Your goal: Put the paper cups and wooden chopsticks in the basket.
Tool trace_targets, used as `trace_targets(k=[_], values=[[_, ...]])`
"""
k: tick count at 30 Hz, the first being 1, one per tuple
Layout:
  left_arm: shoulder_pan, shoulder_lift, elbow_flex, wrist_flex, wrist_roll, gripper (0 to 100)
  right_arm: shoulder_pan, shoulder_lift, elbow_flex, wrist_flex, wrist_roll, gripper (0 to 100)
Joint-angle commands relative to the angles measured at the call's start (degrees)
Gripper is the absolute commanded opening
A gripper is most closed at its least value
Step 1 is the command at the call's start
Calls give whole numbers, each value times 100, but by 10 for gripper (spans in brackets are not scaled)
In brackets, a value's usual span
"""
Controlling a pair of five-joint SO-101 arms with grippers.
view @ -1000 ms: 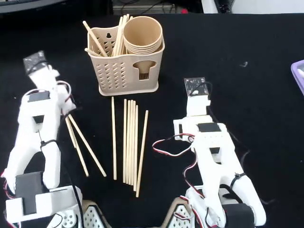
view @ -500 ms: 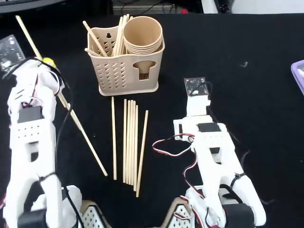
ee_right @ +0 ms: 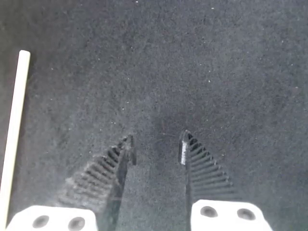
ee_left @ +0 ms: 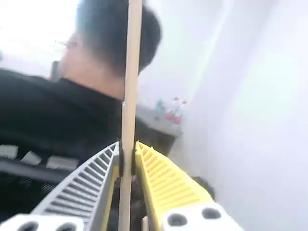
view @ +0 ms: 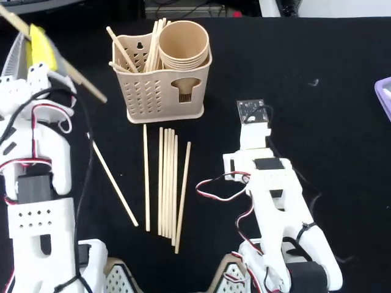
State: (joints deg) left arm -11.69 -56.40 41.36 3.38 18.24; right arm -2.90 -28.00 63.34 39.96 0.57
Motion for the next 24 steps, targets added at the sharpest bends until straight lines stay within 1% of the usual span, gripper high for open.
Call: trace_targets(k=[1,11,13,19,24], values=[[356,123,-681,-325,70,29,53,-224,-4,-97,18,160],[444,1855,-2686,-334,70,29,53,-224,198,-413,18,159],[453,2154,-2905,-334,-79,29,53,-224,189,-413,18,159],[945,2822,-3090,-343,-659,29,53,-224,180,-413,18,160],[1376,2980,-2826,-334,-1064,29,53,-224,189,-413,18,160]])
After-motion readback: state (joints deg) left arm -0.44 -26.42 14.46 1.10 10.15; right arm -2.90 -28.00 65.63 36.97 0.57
